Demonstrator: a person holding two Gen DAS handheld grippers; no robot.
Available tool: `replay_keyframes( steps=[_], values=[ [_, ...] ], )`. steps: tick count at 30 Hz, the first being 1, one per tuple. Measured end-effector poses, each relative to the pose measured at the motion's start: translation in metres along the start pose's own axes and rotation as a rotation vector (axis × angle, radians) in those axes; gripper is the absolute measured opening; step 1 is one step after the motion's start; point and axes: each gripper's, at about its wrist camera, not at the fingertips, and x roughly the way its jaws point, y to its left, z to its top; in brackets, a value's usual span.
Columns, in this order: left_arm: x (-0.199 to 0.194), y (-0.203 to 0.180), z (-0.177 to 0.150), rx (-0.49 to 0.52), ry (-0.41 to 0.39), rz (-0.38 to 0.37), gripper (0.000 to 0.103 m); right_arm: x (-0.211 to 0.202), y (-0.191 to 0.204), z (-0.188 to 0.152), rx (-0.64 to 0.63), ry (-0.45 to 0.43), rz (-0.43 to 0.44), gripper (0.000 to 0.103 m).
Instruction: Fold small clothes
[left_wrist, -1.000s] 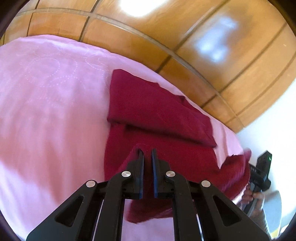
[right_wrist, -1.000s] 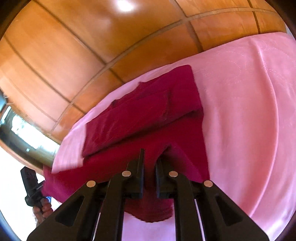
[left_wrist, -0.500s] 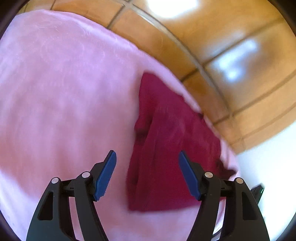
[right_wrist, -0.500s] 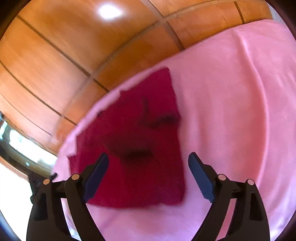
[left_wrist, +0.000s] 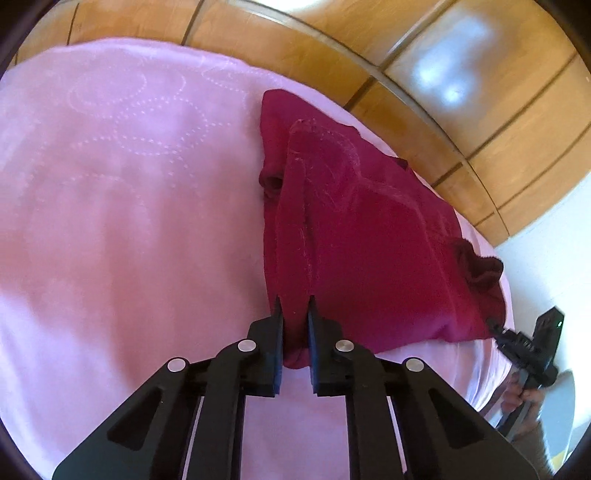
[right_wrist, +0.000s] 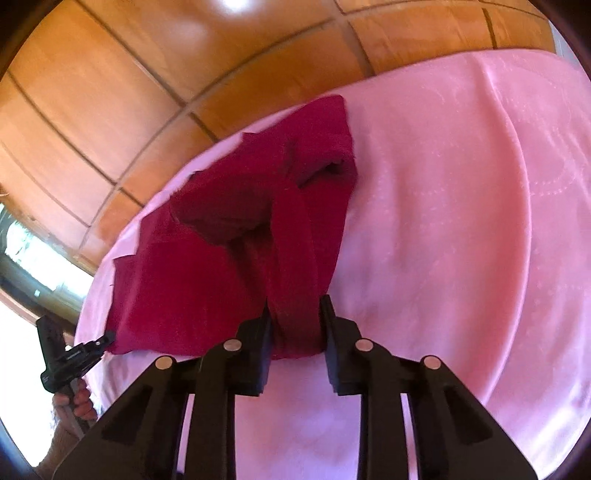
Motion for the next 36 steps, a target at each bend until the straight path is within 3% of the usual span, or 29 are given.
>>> replay_keyframes(
  steps=[4, 13, 16, 17, 18, 20, 25, 28, 32, 34, 35, 36],
  values=[
    [-0.019, 0.007, -0.016, 0.002, 0.01, -0.005, 0.009, -0.021, 0.006, -0.021, -0.019, 0.031, 0.021, 0.022],
    [-0.061, 0.019, -0.089, -0.025, 0.071, -0.023, 0.009, -0.044, 0.002, -0.079, -0.01, 0.149, -0.017, 0.022],
    [-0.065, 0.019, -0.083, -0.027, 0.05, -0.029, 0.011, -0.038, 0.008, -0.068, -0.047, 0.125, -0.078, 0.033],
    [-0.064, 0.018, -0.078, -0.023, 0.042, -0.03, 0.014, -0.039, 0.011, -0.064, -0.073, 0.103, -0.115, 0.042],
    [-0.067, 0.017, -0.071, -0.012, 0.023, -0.023, 0.025, -0.039, 0.014, -0.06, -0.102, 0.088, -0.144, 0.055],
    [-0.074, 0.021, -0.067, -0.004, -0.006, -0.007, 0.045, -0.037, 0.023, -0.054, -0.162, 0.064, -0.176, 0.057],
    [-0.07, 0.011, -0.046, 0.059, -0.058, 0.038, 0.048, -0.016, 0.06, -0.049, -0.403, 0.068, -0.229, 0.061],
    [-0.062, 0.005, -0.041, 0.139, -0.046, 0.087, 0.056, 0.001, 0.08, -0.055, -0.551, 0.076, -0.281, 0.062],
    [-0.047, 0.004, -0.028, 0.171, -0.032, 0.129, 0.061, 0.013, 0.083, -0.056, -0.645, 0.071, -0.326, 0.059],
    [-0.043, 0.003, -0.023, 0.166, -0.04, 0.107, 0.061, 0.01, 0.081, -0.056, -0.644, 0.07, -0.313, 0.046],
    [-0.044, 0.003, -0.022, 0.165, -0.043, 0.091, 0.054, 0.01, 0.081, -0.054, -0.64, 0.07, -0.304, 0.034],
    [-0.043, 0.001, -0.019, 0.162, -0.048, 0.062, 0.039, 0.008, 0.082, -0.053, -0.634, 0.067, -0.293, 0.021]
  ],
)
